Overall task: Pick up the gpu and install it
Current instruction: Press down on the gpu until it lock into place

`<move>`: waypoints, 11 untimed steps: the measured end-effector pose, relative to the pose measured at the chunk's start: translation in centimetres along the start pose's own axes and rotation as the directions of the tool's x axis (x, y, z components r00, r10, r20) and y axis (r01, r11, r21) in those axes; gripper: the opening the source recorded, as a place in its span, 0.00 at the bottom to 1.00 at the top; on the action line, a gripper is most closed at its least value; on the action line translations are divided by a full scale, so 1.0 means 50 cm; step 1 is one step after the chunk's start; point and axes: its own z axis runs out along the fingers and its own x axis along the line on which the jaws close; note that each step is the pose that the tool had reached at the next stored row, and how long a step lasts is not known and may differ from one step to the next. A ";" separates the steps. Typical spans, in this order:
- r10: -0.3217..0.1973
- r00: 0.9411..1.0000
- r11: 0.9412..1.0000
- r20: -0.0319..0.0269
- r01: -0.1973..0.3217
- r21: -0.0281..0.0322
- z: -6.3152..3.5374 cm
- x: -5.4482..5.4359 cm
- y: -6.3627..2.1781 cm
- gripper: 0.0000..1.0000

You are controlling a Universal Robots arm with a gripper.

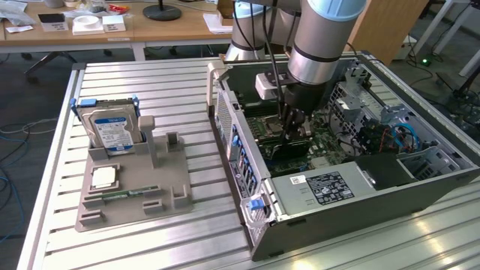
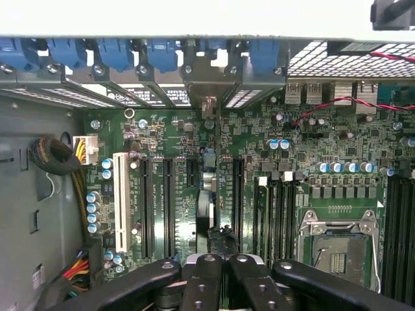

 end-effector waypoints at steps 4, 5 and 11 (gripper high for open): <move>0.000 1.000 1.000 0.000 0.000 0.000 0.000 0.000 0.000 0.11; 0.000 1.000 1.000 0.000 0.000 0.000 0.000 0.001 0.000 0.11; 0.000 1.000 1.000 0.000 0.000 0.000 0.000 0.001 0.000 0.11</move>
